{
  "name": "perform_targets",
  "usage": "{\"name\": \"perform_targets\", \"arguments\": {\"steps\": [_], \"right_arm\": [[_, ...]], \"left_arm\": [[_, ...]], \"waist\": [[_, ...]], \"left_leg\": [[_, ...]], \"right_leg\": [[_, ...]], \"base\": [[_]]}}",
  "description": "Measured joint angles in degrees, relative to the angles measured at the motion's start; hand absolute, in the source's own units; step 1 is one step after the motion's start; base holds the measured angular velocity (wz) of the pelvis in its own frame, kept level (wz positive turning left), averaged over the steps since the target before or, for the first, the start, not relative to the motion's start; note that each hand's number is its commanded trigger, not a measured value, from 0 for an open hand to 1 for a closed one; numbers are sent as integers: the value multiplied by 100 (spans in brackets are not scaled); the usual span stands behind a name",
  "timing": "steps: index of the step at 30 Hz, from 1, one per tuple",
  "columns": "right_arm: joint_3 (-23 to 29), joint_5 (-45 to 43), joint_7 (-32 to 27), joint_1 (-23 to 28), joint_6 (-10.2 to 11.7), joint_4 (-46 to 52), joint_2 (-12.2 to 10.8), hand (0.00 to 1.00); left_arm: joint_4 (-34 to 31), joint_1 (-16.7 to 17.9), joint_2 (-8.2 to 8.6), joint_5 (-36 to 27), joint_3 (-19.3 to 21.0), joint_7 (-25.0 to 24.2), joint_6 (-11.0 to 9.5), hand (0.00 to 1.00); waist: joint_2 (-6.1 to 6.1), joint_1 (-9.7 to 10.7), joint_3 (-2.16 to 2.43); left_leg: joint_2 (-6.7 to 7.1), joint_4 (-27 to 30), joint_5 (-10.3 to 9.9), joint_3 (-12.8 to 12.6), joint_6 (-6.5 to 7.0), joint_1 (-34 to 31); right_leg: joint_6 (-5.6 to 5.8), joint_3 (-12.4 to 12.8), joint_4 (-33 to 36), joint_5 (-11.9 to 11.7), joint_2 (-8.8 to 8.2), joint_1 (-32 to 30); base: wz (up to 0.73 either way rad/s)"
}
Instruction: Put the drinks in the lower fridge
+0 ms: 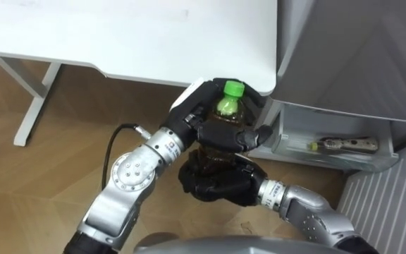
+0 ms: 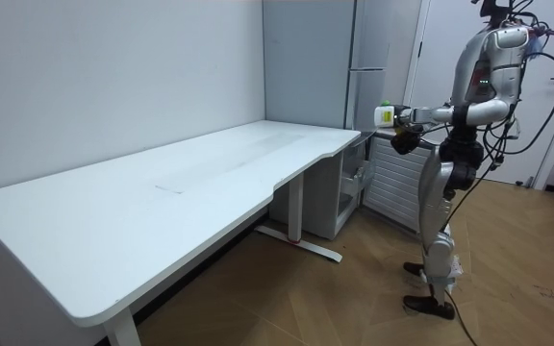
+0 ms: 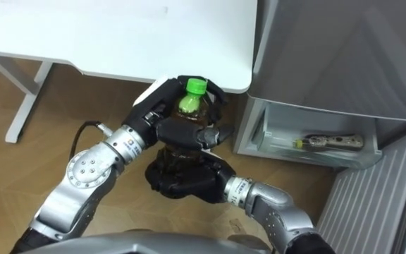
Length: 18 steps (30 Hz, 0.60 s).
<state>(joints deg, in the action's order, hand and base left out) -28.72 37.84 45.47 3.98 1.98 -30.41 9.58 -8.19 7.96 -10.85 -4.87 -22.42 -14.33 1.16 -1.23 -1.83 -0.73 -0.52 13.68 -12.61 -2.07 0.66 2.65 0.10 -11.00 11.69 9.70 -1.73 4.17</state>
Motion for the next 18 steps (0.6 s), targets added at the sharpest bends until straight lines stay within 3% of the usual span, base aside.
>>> {"name": "perform_targets", "arguments": {"steps": [3,5,9,18], "right_arm": [[21,-28,23,-1,35,-2,-31,100],[36,-29,24,-1,47,-2,-47,100],[74,-29,44,2,63,-1,-131,100],[79,-29,48,-14,222,5,-137,100]], "left_arm": [[-50,0,-55,7,14,2,-18,100],[-78,0,-57,58,23,2,-25,100],[-79,0,10,69,49,15,-42,100],[-83,0,50,88,81,16,-174,100]], "waist": [[5,-6,-7],[25,-20,-47],[67,-31,-77],[32,-17,-54]], "left_leg": [[1,-9,-4,0,2,1],[4,-4,-5,8,3,5],[3,-2,-4,7,3,1],[2,-6,-1,-23,4,3]], "right_leg": [[0,0,-1,0,1,30],[0,10,-3,0,3,45],[-1,20,-8,0,8,42],[0,68,-10,0,8,-19]], "base": [[0],[0],[0],[-2]]}}
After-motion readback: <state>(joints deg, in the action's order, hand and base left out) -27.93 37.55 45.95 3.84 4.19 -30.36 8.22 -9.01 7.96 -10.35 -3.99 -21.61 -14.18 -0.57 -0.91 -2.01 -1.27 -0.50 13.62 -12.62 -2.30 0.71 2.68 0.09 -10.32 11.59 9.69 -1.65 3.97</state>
